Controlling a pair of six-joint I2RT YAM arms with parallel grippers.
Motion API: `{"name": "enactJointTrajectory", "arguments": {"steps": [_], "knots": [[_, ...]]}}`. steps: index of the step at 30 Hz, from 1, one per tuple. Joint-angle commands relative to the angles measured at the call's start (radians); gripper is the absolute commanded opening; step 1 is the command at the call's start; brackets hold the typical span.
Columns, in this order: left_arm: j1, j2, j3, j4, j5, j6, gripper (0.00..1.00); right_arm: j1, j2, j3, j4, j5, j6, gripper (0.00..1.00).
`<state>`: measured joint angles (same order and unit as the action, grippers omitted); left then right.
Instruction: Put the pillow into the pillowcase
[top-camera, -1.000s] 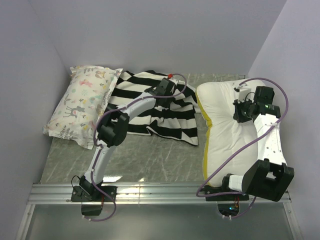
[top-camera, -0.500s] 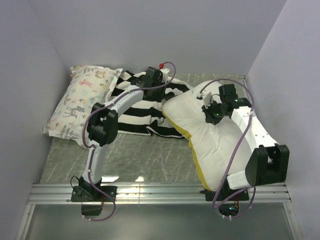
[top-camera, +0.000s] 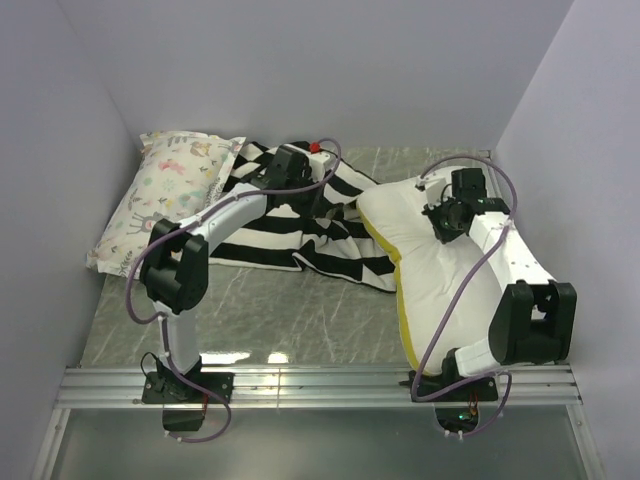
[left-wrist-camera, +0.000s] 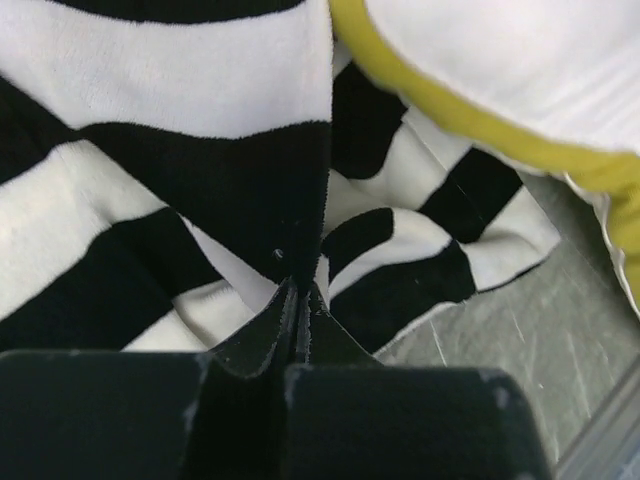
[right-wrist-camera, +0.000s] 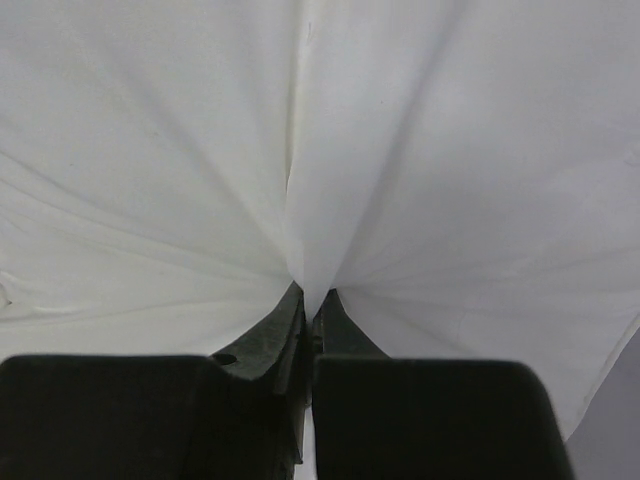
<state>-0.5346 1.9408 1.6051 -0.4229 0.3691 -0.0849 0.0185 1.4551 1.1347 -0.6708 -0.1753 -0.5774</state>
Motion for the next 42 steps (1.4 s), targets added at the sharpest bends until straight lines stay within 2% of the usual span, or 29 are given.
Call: {"name": "enactJointTrajectory", "arguments": {"steps": [1,6,13,17,20,23,25,30,32,35,36,38,40,41,42], "knots": [[0.005,-0.078,-0.028,0.021,0.073,0.013,0.0,0.006,-0.072,0.011,0.044,0.085,0.025,0.0],[0.002,-0.053,0.053,-0.01,0.146,-0.029,0.0,0.116,-0.053,-0.036,0.066,0.111,0.063,0.0],[-0.018,-0.028,0.141,-0.024,0.142,-0.082,0.0,0.282,-0.053,-0.19,0.129,0.149,0.073,0.0],[-0.002,-0.019,0.159,-0.008,0.093,-0.125,0.0,0.346,-0.16,-0.285,0.111,0.077,0.025,0.0],[0.004,-0.017,0.156,-0.004,0.128,-0.125,0.0,0.394,-0.246,-0.354,0.07,-0.024,-0.044,0.0],[0.004,-0.022,0.121,-0.028,0.127,-0.116,0.0,0.429,-0.297,-0.383,0.042,-0.151,-0.079,0.0],[0.004,-0.031,0.078,-0.105,0.09,-0.105,0.0,0.442,-0.297,-0.389,0.016,-0.194,-0.11,0.0],[0.005,-0.121,-0.209,-0.143,-0.07,-0.023,0.0,0.468,-0.254,-0.411,-0.044,-0.214,-0.194,0.0],[0.005,-0.135,-0.269,-0.146,-0.102,0.01,0.0,0.478,-0.249,-0.429,-0.043,-0.222,-0.209,0.0],[0.007,-0.131,-0.266,-0.151,-0.107,0.034,0.0,0.511,-0.225,-0.438,-0.029,-0.19,-0.193,0.0],[0.007,-0.128,-0.258,-0.149,-0.101,0.04,0.0,0.512,-0.207,-0.435,-0.015,-0.175,-0.178,0.03],[0.005,-0.114,-0.226,-0.151,-0.098,0.045,0.0,0.508,-0.19,-0.396,0.002,-0.117,-0.081,0.18],[0.005,-0.096,-0.197,-0.157,-0.073,0.05,0.0,0.454,-0.185,-0.351,-0.001,-0.113,-0.023,0.59],[0.004,-0.089,-0.189,-0.162,-0.058,0.053,0.0,0.428,-0.193,-0.293,-0.013,-0.134,0.022,0.94],[0.004,-0.085,-0.185,-0.162,-0.049,0.051,0.0,0.402,-0.208,-0.259,-0.03,-0.171,0.054,0.97]]}}
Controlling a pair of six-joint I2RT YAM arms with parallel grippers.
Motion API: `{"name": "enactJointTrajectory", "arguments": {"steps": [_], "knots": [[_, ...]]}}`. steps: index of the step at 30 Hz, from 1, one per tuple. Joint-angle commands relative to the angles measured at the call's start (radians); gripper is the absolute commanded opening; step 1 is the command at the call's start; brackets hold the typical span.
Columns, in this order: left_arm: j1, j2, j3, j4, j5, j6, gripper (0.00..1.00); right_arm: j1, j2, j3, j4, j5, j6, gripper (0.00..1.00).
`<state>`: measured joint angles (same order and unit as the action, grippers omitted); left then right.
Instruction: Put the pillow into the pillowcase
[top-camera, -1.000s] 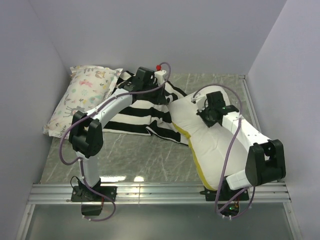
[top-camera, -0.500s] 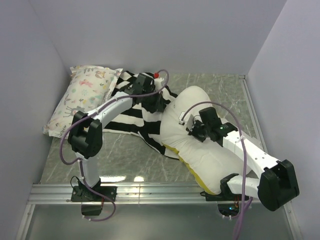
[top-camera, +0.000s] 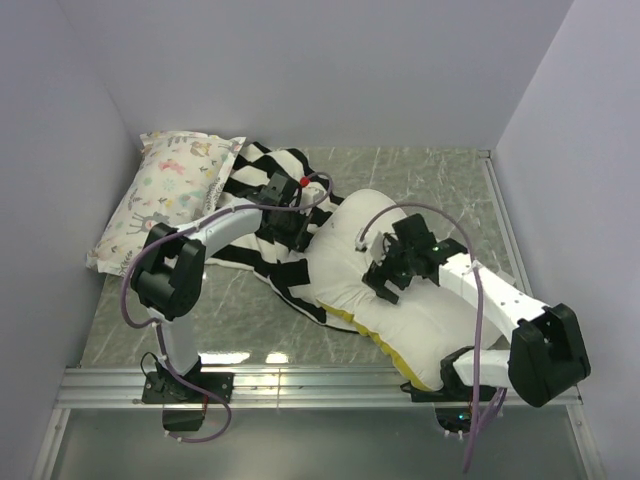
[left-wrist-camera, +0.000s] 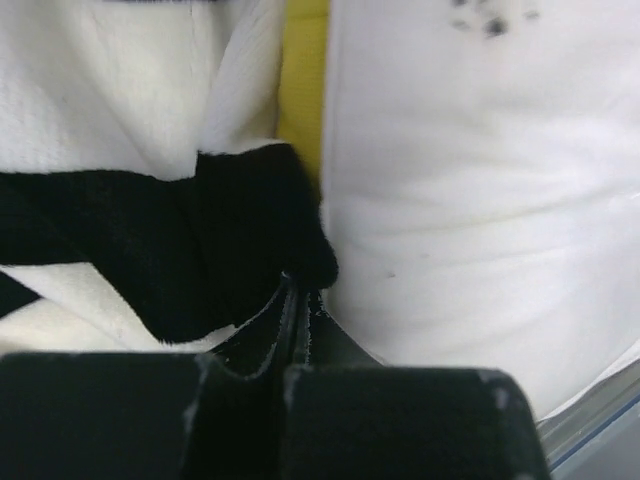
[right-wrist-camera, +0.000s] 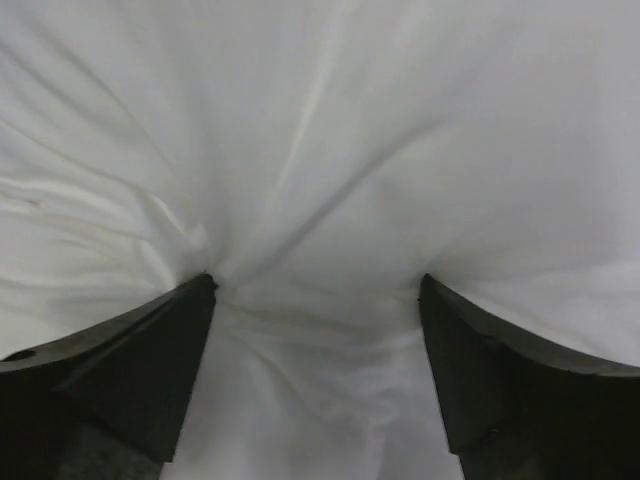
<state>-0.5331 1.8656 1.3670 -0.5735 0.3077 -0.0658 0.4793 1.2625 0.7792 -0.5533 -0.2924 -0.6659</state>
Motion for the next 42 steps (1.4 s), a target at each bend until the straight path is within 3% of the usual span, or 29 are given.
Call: {"name": "enactJointTrajectory", "arguments": {"steps": [1,5,9,14,22,25,26,29,30,32,37,42], "knots": [[0.004,-0.006,0.055,-0.008,0.025,0.031,0.0,-0.077,-0.02,0.135,-0.158,-0.068,0.175,0.98],[0.005,-0.014,0.04,0.011,0.054,0.031,0.0,-0.168,-0.014,0.302,-0.148,-0.021,0.391,0.99],[0.005,-0.008,0.044,0.014,0.07,0.026,0.0,-0.18,0.095,0.385,-0.311,0.061,0.425,1.0],[0.008,-0.011,0.041,0.024,0.08,0.017,0.0,-0.261,0.092,0.333,-0.491,0.148,0.251,1.0],[0.01,-0.01,0.026,0.052,0.097,-0.005,0.0,-0.542,0.031,0.287,-0.707,0.355,0.069,1.0],[0.01,-0.008,0.027,0.061,0.097,-0.011,0.0,-0.565,0.049,0.168,-0.674,0.403,-0.004,0.99],[0.009,-0.008,0.027,0.066,0.099,-0.012,0.0,-0.571,0.082,0.102,-0.642,0.418,-0.017,0.96],[0.01,0.001,0.035,0.066,0.103,-0.02,0.0,-0.59,0.226,0.066,-0.499,0.461,-0.047,0.58],[0.012,0.003,0.034,0.069,0.103,-0.022,0.0,-0.599,0.27,0.087,-0.432,0.479,-0.05,0.31],[0.012,-0.003,0.023,0.073,0.096,-0.022,0.0,-0.617,0.383,0.206,-0.381,0.527,-0.058,0.0],[0.021,-0.02,0.003,0.093,0.099,-0.031,0.0,-0.633,0.404,0.413,-0.16,0.579,-0.199,0.0],[0.021,-0.011,-0.003,0.103,0.123,-0.04,0.0,-0.599,0.217,0.309,0.145,0.48,-0.466,0.0]]}}
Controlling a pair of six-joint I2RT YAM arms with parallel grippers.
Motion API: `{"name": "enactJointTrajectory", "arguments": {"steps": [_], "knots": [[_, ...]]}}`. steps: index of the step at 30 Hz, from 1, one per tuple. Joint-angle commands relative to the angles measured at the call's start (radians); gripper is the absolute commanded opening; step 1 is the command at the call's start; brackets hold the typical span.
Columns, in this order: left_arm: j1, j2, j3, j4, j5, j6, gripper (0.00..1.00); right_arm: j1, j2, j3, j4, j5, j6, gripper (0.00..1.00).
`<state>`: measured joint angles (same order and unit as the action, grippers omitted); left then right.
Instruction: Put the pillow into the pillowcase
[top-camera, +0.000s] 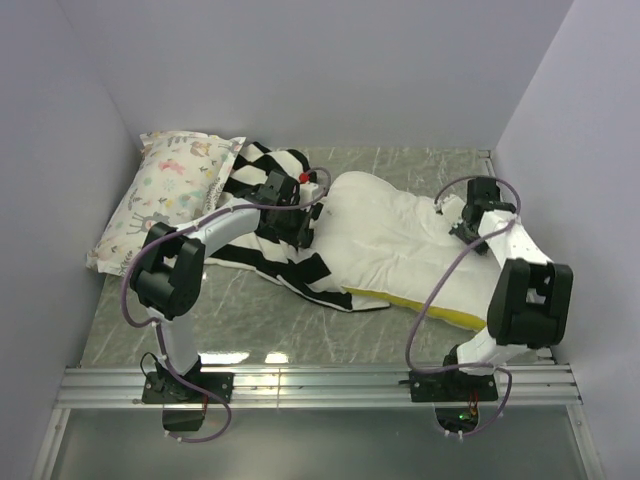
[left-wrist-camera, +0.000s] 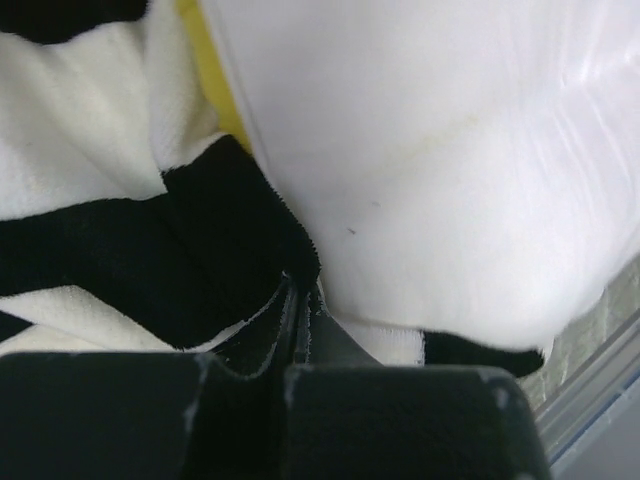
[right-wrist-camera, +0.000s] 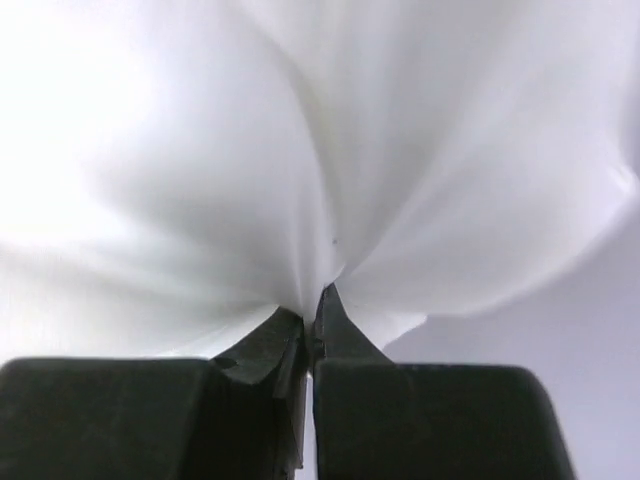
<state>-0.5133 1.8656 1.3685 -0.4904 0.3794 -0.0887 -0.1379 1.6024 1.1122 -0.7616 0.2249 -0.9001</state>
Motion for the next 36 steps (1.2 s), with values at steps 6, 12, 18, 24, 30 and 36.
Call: {"name": "enactJointTrajectory", "arguments": {"steps": [6,12,18,24,30,36], "knots": [[-0.001,0.017,0.029,0.007,0.067,-0.028,0.0,0.067,-0.165,0.085,0.12,-0.16,-0.211,0.68],[-0.001,0.004,0.024,0.013,0.088,-0.023,0.0,0.104,-0.085,0.397,-0.12,-0.521,0.111,0.99],[0.001,0.01,0.007,0.044,0.095,-0.042,0.0,0.343,0.062,0.463,0.012,-0.506,0.337,1.0],[0.006,-0.008,0.0,0.056,0.088,-0.049,0.0,0.449,0.296,0.547,0.038,-0.433,0.489,1.0],[0.015,-0.026,-0.025,0.075,0.092,-0.066,0.0,0.492,0.415,0.494,0.001,-0.443,0.503,0.94],[0.051,-0.068,-0.025,0.079,0.131,-0.085,0.08,0.475,0.302,0.312,0.007,-0.565,0.415,0.0]]}}
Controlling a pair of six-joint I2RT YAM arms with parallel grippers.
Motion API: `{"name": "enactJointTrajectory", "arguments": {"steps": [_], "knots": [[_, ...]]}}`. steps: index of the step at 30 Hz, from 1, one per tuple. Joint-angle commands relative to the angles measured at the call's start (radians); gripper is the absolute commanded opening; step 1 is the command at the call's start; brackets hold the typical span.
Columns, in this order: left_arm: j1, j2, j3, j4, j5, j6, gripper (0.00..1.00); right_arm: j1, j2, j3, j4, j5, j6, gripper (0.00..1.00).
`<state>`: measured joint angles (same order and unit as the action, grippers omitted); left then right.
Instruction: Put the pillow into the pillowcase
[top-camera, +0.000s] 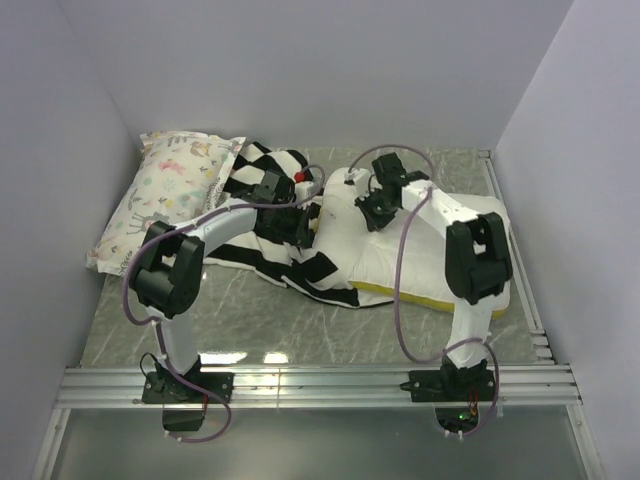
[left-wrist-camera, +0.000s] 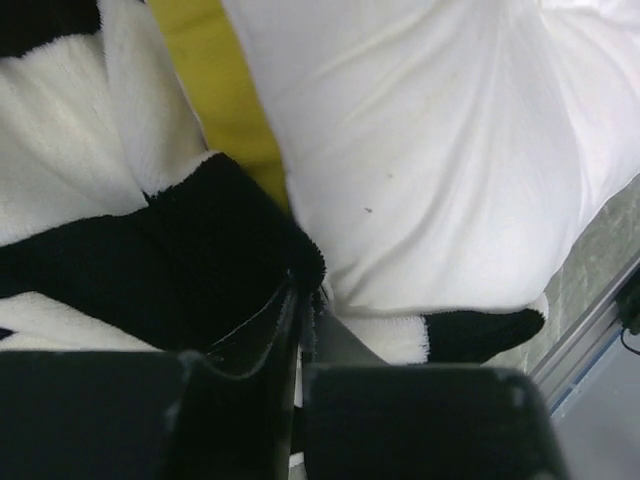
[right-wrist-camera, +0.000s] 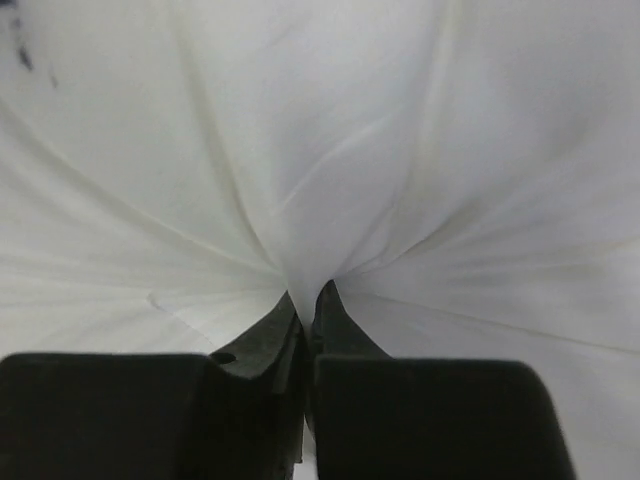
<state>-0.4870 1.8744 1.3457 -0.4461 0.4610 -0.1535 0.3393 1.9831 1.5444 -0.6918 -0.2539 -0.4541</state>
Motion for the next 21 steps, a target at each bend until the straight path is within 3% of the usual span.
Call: {"name": "enactJointTrajectory", "arguments": {"steps": [1,5,11,15,21], "knots": [[0.045,-0.087,0.001,0.034,0.06,-0.02,0.12,-0.008,-0.169,-0.151,-0.052,-0.102,-0.044,0.0],[0.073,-0.133,0.053,0.014,0.009,0.014,0.28,-0.031,-0.345,-0.247,-0.061,-0.084,-0.103,0.0],[0.067,-0.078,0.184,0.006,-0.09,0.052,0.43,-0.042,-0.414,-0.331,-0.086,-0.03,-0.106,0.0],[0.01,0.012,0.267,-0.022,-0.14,0.035,0.45,-0.042,-0.444,-0.401,-0.04,-0.027,-0.051,0.0],[-0.062,0.1,0.227,-0.031,-0.105,-0.038,0.54,-0.045,-0.489,-0.446,-0.015,-0.002,-0.017,0.0]]}}
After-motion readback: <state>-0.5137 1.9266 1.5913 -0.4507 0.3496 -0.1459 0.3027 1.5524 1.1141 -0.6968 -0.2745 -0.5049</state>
